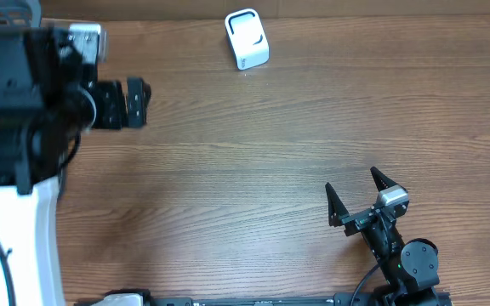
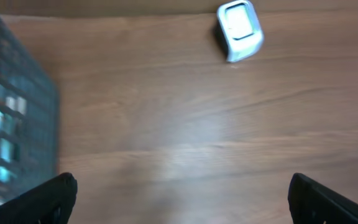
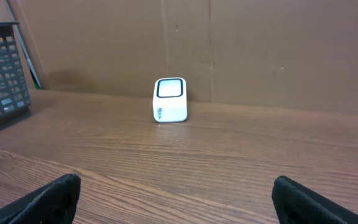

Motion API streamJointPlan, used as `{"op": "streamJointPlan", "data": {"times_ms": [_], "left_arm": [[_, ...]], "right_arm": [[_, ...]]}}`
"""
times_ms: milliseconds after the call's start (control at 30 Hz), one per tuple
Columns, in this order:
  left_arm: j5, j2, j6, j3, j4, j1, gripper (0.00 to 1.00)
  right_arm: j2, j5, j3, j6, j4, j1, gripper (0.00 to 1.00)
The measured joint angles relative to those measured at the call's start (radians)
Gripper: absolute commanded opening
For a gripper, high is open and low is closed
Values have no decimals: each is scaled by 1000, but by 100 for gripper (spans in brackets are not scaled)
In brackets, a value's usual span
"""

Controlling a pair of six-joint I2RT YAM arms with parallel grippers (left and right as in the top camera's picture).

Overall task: Scan the item barcode
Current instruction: 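Reach the left gripper into the grey basket and grasp items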

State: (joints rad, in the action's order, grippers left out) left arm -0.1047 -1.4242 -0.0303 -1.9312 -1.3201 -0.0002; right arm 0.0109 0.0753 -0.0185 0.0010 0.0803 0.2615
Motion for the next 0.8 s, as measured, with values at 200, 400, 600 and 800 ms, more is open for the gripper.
{"op": "streamJointPlan", "data": {"times_ms": [200, 400, 600, 800], "left_arm": [[81, -45, -88, 0, 124, 106, 100], [109, -61, -167, -6, 219, 394, 100], [45, -127, -222, -8, 243, 592, 100], [2, -251, -248, -10, 212, 678, 100]], "right_arm": [[0, 0, 0, 0, 0, 0, 100], [0, 0, 0, 0, 0, 0, 100], [0, 0, 0, -1, 0, 0, 100], [0, 0, 0, -1, 1, 0, 100]]}}
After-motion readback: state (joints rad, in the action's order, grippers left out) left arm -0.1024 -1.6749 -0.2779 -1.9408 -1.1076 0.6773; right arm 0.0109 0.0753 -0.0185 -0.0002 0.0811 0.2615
